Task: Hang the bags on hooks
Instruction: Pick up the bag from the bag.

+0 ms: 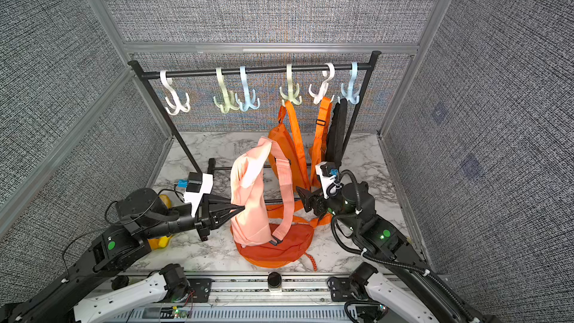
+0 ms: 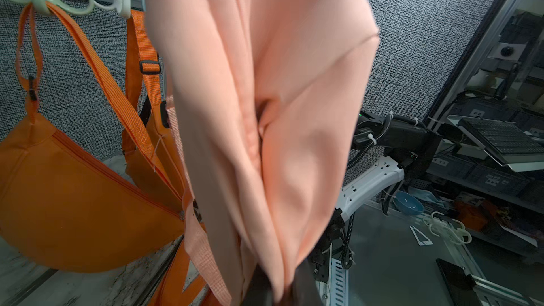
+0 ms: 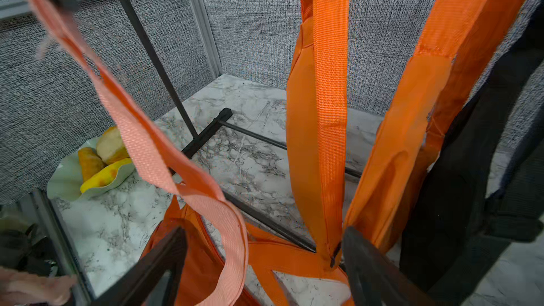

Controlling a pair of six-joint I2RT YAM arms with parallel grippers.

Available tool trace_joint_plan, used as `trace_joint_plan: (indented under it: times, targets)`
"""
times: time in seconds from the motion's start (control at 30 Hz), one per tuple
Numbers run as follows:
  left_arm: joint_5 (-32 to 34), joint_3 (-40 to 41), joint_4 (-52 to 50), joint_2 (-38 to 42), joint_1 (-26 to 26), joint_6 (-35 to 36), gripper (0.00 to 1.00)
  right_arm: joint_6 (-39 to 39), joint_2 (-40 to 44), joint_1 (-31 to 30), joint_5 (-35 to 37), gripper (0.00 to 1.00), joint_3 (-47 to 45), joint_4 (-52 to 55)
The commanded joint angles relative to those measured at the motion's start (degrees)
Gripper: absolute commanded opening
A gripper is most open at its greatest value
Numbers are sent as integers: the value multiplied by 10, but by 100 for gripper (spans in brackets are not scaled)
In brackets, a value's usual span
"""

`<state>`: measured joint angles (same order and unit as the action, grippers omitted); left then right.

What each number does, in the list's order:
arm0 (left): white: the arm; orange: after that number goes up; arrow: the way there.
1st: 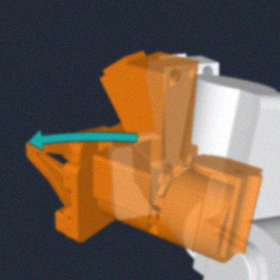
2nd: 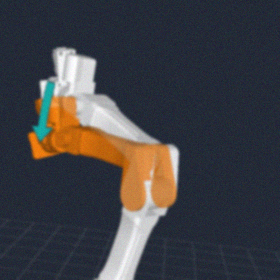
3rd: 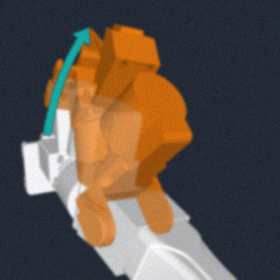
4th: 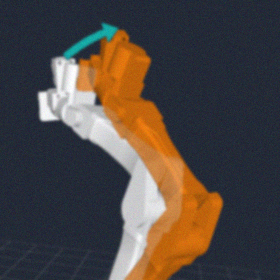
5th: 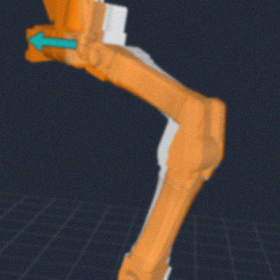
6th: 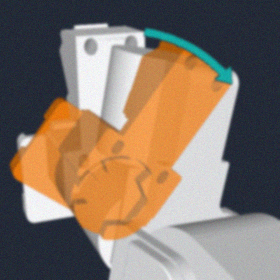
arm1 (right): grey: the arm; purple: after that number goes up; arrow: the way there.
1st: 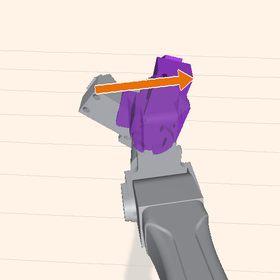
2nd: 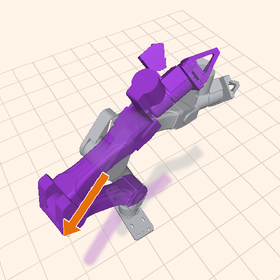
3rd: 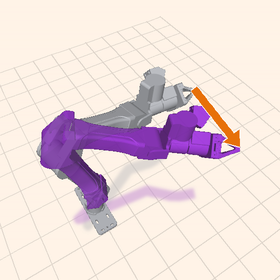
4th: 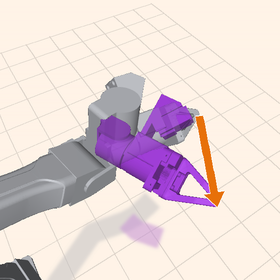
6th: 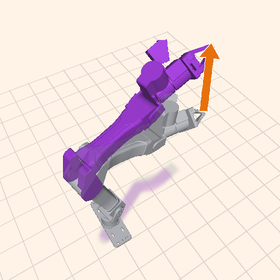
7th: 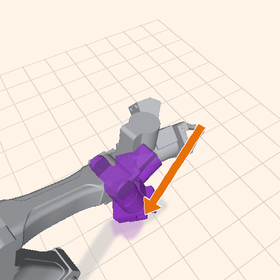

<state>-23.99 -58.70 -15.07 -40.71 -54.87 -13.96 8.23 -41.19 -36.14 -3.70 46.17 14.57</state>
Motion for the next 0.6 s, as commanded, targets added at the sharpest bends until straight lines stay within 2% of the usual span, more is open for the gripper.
trace_joint_plan:
  times: [0.0, 0.13, 0.3, 0.57]
  targets:
    - [-8, -5, 18, 7, 0, 0, 0, 7, -10, 35, -147, 85, -14, -11]
    - [-7, -5, 19, 12, 0, -2, 0, -9, -36, 53, -237, 88, -26, -20]
    - [-12, -11, 18, 8, 0, -4, 0, -11, -68, 53, -245, 92, -36, -49]
    - [-15, -9, 27, 8, 0, -7, 0, -11, -120, 54, -260, 90, -37, -114]
